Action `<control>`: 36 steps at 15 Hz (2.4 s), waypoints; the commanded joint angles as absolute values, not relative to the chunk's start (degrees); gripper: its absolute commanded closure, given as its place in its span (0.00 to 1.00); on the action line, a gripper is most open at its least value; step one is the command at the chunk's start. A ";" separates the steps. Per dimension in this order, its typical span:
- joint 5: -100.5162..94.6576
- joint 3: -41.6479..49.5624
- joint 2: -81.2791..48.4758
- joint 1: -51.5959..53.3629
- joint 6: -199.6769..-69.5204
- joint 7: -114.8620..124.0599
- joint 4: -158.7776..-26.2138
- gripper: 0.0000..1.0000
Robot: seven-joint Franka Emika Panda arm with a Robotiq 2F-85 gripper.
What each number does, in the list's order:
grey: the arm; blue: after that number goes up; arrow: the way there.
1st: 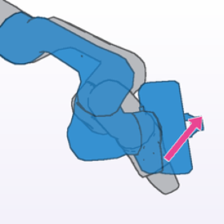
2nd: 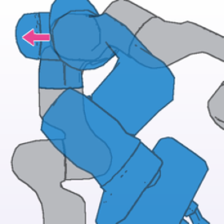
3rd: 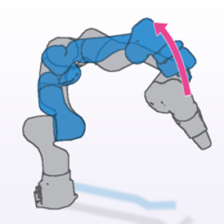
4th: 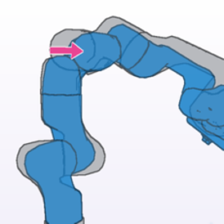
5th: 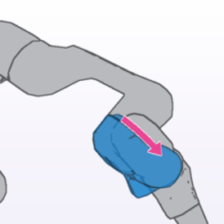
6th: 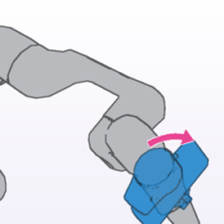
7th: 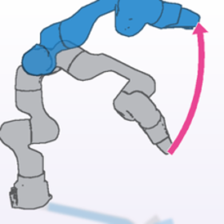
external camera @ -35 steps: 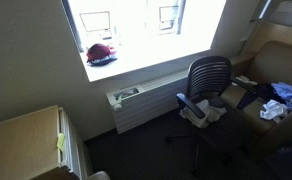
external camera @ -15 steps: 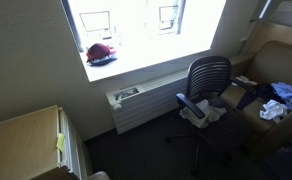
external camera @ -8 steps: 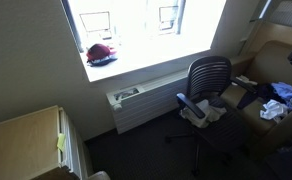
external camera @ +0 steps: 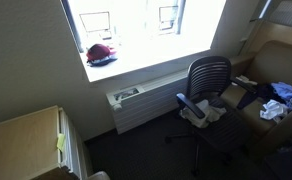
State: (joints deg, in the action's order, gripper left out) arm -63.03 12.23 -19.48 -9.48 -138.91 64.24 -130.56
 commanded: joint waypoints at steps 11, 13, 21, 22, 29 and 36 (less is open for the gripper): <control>-57.92 11.32 -33.50 -21.13 -167.82 39.32 -122.97 0.00; -47.64 5.92 -39.28 -25.82 -158.65 30.71 -118.22 0.00; -45.75 12.73 -37.47 -20.96 -168.34 24.09 -122.62 0.00; -45.11 11.82 -39.11 -22.34 -170.34 20.65 -121.27 0.00; -27.22 -2.04 -52.18 -29.97 -158.02 -1.81 -104.42 0.00; -21.21 8.60 -50.81 -22.55 -177.20 -3.24 -109.64 0.00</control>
State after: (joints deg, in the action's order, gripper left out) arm -25.63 0.13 -48.68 -30.32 -167.90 -6.18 -110.47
